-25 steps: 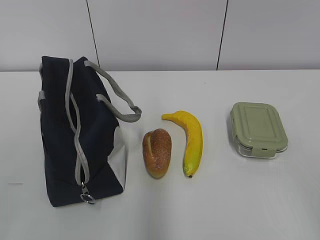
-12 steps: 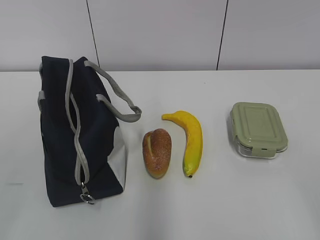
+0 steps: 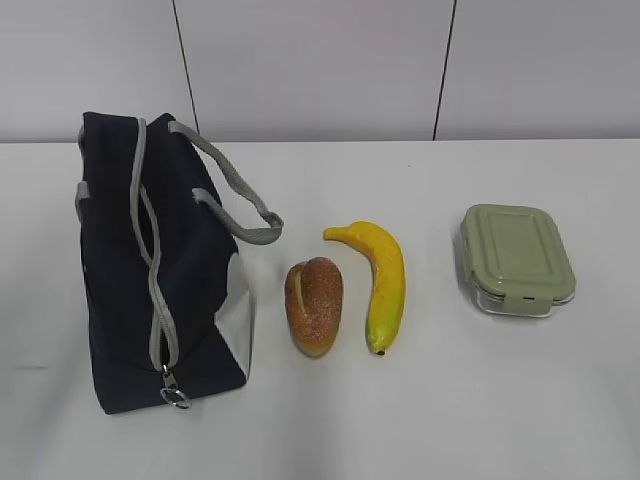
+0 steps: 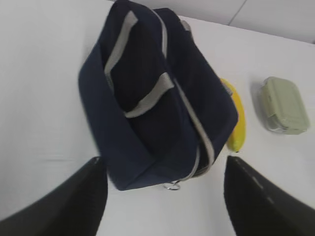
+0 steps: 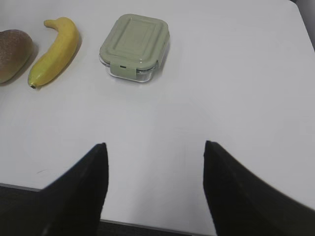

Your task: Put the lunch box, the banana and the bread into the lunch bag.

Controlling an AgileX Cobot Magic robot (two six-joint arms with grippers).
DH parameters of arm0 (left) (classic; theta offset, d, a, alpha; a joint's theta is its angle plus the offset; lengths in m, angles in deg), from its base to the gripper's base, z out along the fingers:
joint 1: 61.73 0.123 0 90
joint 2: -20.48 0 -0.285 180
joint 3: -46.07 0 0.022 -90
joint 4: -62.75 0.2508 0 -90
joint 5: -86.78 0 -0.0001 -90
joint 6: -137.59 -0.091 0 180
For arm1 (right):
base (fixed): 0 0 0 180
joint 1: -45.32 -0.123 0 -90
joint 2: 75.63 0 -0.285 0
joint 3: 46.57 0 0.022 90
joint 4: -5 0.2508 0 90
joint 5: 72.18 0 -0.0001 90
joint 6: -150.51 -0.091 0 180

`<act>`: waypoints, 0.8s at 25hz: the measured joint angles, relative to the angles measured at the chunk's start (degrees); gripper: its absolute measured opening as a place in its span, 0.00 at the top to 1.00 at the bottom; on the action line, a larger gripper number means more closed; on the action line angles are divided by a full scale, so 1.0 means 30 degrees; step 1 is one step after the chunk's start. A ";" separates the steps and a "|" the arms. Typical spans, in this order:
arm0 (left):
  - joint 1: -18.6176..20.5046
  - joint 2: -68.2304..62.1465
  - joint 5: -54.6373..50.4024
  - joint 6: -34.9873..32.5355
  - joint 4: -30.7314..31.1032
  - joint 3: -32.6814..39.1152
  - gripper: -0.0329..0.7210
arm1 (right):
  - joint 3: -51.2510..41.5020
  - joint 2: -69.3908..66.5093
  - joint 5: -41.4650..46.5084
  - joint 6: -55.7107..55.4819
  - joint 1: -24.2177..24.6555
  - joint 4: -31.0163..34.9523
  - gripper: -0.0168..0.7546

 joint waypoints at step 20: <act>0.0000 -1.5829 -0.0590 0.0041 -0.5064 -0.7701 0.39 | 0.0000 0.0000 0.0000 0.0000 0.0000 0.0000 0.36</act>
